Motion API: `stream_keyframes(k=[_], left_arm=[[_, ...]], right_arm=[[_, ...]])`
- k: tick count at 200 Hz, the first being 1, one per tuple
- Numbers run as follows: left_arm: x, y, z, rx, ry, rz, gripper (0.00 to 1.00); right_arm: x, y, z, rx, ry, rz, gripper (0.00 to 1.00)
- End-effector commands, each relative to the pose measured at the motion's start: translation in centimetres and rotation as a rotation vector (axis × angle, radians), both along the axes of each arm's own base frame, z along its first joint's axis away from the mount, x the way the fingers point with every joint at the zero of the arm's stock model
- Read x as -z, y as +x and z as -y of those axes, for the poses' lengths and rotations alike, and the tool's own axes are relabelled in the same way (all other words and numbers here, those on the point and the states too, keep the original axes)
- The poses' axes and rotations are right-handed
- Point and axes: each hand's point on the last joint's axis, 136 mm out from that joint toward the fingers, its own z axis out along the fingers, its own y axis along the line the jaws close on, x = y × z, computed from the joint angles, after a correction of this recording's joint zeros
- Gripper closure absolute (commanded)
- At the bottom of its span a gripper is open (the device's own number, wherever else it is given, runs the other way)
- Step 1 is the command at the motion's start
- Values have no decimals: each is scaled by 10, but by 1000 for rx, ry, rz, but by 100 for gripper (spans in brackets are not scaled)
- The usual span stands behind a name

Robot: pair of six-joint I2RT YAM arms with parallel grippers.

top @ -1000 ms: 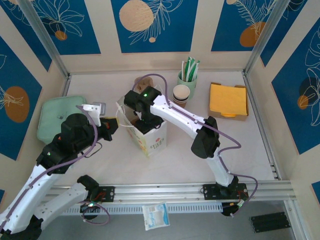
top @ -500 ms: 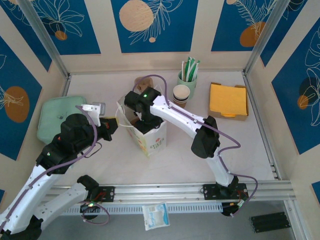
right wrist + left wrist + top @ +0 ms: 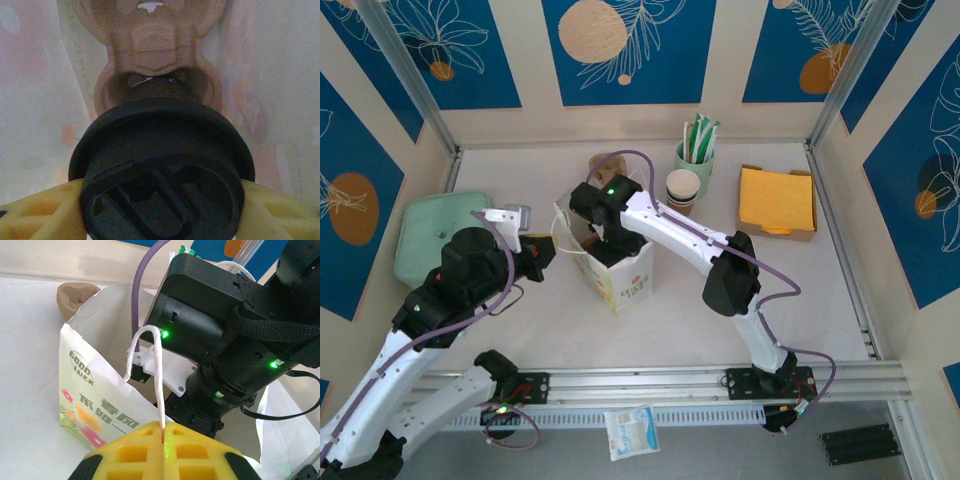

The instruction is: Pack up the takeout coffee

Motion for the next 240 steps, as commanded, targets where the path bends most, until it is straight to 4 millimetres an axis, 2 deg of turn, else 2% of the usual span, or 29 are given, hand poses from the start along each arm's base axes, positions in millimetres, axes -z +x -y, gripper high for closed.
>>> stream_keyframes(k=[1,67,180,240], left_arm=[[-10,-1,-3,-5,3,25,100],[-10,-1,-3,-6,3,26,100],[-10,0,-2,-5,2,24,100],[-11,-1,-2,-5,1,25,100]], right_arm=[[-6,-1,-1,5,37,-1,50],[2,1,0,15,36,-6,50],[34,0,4,39,11,-39,50],[42,-1,5,48,5,-50,49]])
